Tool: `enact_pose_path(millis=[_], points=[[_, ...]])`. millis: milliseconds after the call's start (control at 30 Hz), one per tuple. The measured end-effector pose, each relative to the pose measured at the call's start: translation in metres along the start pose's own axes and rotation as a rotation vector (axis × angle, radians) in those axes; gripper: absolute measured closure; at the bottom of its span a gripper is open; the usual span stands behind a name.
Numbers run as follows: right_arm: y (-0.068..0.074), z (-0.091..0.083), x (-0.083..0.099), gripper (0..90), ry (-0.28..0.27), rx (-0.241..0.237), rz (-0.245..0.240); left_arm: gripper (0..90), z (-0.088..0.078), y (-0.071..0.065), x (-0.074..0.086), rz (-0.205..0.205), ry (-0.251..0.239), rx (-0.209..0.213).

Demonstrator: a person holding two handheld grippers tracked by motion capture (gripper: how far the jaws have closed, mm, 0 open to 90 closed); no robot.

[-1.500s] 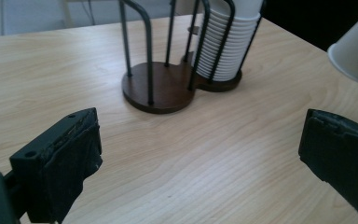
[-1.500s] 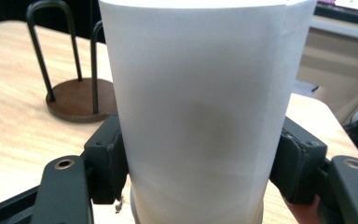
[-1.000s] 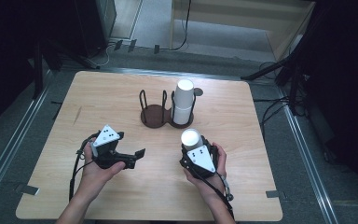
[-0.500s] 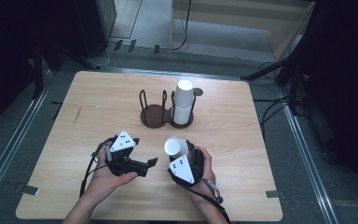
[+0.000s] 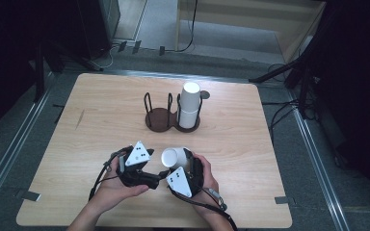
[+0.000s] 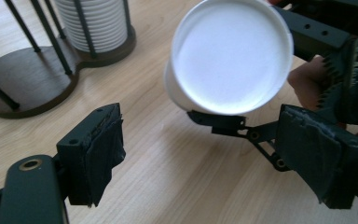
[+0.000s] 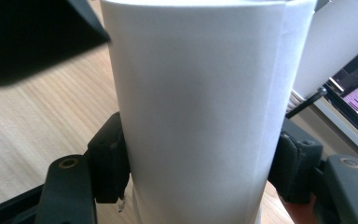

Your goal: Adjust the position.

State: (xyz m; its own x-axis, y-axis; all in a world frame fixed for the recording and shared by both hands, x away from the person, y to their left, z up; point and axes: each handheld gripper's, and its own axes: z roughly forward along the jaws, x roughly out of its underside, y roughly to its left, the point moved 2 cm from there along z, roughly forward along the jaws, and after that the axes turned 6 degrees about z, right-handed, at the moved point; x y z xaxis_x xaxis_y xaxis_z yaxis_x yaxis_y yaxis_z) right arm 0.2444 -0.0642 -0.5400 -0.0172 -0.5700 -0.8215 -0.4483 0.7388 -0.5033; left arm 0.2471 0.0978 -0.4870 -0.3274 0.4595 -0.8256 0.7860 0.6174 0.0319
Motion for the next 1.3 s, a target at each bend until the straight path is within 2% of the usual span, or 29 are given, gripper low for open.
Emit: enact_pose_path(millis=[167,400,500,700,900,1100,1300], points=[[0.003,-0.001,-0.001,32.6,-0.020,-0.022,-0.021,19.5,0.000,-0.004,-0.001,0.022,-0.007,-0.009],[0.007,-0.002,-0.001,32.5,-0.029,-0.054,-0.019,23.8,0.001,-0.007,0.000,0.061,-0.005,0.013],[0.009,-0.004,0.000,32.4,-0.055,-0.096,-0.035,25.5,0.002,-0.011,0.000,0.094,-0.004,0.001],[0.012,-0.006,-0.002,31.6,-0.075,-0.140,-0.032,30.8,0.000,-0.013,0.000,0.110,-0.027,0.000],[0.014,-0.006,-0.001,30.3,-0.083,-0.152,-0.035,31.5,-0.001,-0.011,0.001,0.109,-0.027,0.016],[0.014,-0.005,-0.001,25.9,-0.075,-0.147,-0.030,33.5,0.000,-0.011,0.002,0.097,-0.031,0.006],[0.012,-0.006,-0.004,22.5,-0.069,-0.146,-0.028,34.9,-0.002,-0.005,0.004,0.044,-0.069,0.036]])
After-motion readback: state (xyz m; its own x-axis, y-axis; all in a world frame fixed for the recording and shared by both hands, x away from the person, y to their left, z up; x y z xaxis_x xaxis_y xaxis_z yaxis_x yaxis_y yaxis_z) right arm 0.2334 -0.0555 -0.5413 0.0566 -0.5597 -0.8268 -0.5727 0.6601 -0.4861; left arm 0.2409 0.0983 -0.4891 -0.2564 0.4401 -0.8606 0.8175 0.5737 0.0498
